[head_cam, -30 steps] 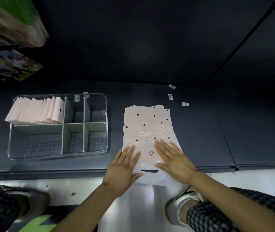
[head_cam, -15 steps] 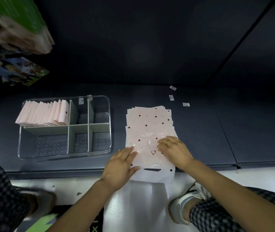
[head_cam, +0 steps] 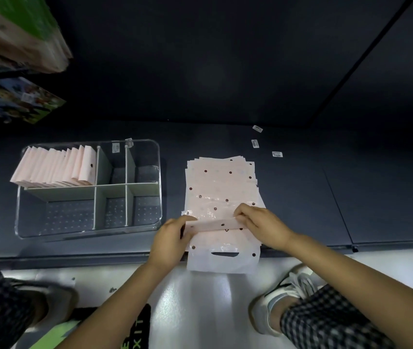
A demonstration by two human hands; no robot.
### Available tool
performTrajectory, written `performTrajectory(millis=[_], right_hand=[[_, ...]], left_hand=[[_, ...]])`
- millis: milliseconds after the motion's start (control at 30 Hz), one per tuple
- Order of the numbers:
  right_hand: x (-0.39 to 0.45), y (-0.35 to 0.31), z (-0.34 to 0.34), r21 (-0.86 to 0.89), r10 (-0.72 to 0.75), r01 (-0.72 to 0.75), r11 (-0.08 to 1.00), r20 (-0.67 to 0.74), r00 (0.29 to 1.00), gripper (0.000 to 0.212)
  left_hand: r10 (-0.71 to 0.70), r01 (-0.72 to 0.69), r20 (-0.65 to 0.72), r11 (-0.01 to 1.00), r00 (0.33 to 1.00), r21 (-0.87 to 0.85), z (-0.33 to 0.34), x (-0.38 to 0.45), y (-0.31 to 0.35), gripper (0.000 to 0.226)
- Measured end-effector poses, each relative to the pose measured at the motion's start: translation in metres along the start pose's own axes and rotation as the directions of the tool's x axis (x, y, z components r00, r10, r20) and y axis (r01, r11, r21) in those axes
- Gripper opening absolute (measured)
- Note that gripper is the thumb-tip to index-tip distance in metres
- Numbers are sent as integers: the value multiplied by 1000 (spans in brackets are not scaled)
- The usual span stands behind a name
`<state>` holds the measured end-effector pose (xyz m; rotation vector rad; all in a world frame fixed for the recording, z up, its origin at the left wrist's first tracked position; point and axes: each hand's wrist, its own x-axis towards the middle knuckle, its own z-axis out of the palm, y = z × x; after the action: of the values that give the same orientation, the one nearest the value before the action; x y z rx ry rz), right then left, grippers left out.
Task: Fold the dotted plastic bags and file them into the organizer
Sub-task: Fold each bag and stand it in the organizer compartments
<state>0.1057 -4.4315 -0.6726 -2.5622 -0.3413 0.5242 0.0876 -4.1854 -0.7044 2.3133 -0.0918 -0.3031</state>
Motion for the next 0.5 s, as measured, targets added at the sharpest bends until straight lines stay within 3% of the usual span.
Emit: performTrajectory(millis=[67,200,300,400,500], right_hand=[[9,-2,0,69,49,-45,997,-54,997,14],[34,-5,0,85,122,-114,990,-98,988,19],[48,-8,1,26,130,-128,991,-94,987,19],[53,-10,5,-25,122,-125,992,-108,987,19],[52,-11,9,-105,89,-106,989,-149,985,19]], left_hand=[[-54,52,-18,996,998,-72,2,1,3,28],[-102,89,-108,989,989,-122,9,-7,14,61],[68,-42,-231,992,971,116,20,-18,21,67],[304,-278,-7,880,953,384,34,-24,23,64],[309,-338,148,759,939,557,39,-25,17,68]])
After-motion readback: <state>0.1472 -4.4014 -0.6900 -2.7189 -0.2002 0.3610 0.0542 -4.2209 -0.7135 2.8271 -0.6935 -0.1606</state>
